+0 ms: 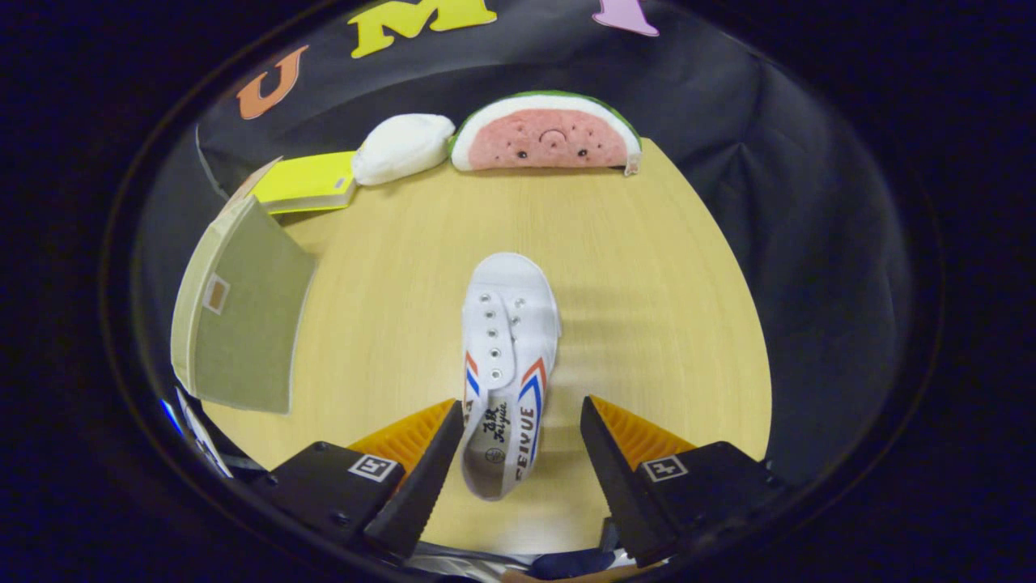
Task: Open the storage box then place both shoes into the box .Put the left shoe in first, then the right shoe, with the right side of both shoes facing outward in a uniform manner.
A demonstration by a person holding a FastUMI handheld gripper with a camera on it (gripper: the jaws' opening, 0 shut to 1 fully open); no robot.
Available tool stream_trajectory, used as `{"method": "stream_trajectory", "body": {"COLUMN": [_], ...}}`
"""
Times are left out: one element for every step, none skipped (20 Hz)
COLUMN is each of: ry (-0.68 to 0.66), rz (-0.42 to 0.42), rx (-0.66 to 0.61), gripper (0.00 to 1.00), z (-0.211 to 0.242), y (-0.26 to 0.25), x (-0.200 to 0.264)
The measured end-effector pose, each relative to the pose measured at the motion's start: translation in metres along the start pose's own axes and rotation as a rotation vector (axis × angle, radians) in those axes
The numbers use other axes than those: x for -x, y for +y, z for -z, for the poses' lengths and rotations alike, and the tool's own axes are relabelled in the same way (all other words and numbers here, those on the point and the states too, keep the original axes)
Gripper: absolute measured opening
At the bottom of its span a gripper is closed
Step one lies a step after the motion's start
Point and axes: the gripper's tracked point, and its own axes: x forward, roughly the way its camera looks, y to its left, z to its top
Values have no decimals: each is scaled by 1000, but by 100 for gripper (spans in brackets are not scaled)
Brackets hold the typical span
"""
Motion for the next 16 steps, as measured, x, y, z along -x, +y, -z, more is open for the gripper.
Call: {"method": "stream_trajectory", "body": {"ry": [3,10,20,38,59,72,86,95,101,96,106,117,103,97,87,87], "rz": [6,16,20,23,20,3,-6,-11,-13,-26,-52,-89,-100,-104,-107,-107], "rx": [-6,-20,-33,-40,-44,-38,-32,-28,-22,-25,-26,-24,-49,-61,-62,-62], "gripper": [94,94,94,94,94,93,91,89,89,89,80,59,38,34,28,26], "z": [1,3,4,7,8,8,9,8,10,6,8,9,6,6,6,7], "y": [-5,-11,-14,-17,-18,-15,-12,-11,-10,-9,-3,3,1,1,0,-1], "x": [-5,-10,-15,-22,-28,-33,-37,-40,-45,-48,-54,-54,-55,-56,-55,-56]}}
